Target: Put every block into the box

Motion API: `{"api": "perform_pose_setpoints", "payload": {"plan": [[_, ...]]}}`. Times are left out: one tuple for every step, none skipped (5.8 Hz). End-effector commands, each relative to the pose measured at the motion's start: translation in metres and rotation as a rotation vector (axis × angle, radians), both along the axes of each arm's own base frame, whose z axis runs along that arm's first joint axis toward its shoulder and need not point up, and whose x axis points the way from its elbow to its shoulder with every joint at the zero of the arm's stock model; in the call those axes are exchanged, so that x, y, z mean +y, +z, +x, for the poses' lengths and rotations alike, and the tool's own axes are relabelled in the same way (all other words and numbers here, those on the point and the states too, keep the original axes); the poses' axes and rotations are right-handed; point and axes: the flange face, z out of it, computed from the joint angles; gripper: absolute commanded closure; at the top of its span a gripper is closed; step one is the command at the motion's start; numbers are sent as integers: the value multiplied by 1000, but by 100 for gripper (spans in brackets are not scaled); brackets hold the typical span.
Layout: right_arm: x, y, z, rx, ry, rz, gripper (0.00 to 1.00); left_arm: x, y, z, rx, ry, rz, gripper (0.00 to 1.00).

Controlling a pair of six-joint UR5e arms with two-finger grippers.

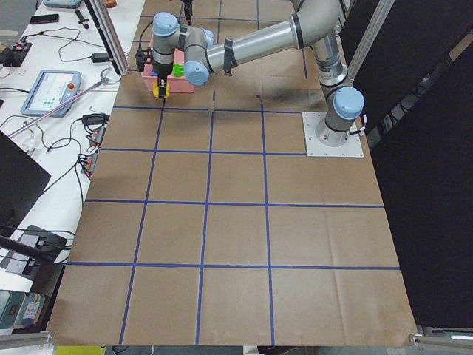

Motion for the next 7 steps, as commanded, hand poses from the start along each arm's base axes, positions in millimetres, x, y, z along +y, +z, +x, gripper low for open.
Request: {"api": "perform_pose_setpoints", "payload": {"plan": [[-10, -34, -14, 13, 15, -2, 1, 8, -11, -124, 10, -132, -2, 80], [-10, -46, -13, 9, 9, 16, 1, 2, -9, -157, 11, -173, -23, 80], [-11, -58, -14, 7, 8, 32, 4, -4, -14, -180, -2, -200, -33, 75], [-11, -61, -15, 7, -1, 36, 14, 2, -25, -193, -49, -222, -24, 31], [-11, -62, -14, 6, 2, 42, 32, 1, -34, -196, -79, -214, -25, 0], [-9, -63, -14, 6, 2, 52, 42, 1, -31, -194, -80, -212, -28, 0], [-9, -64, -14, 6, 2, 56, 56, 10, -18, -189, -86, -219, -3, 0]]}}
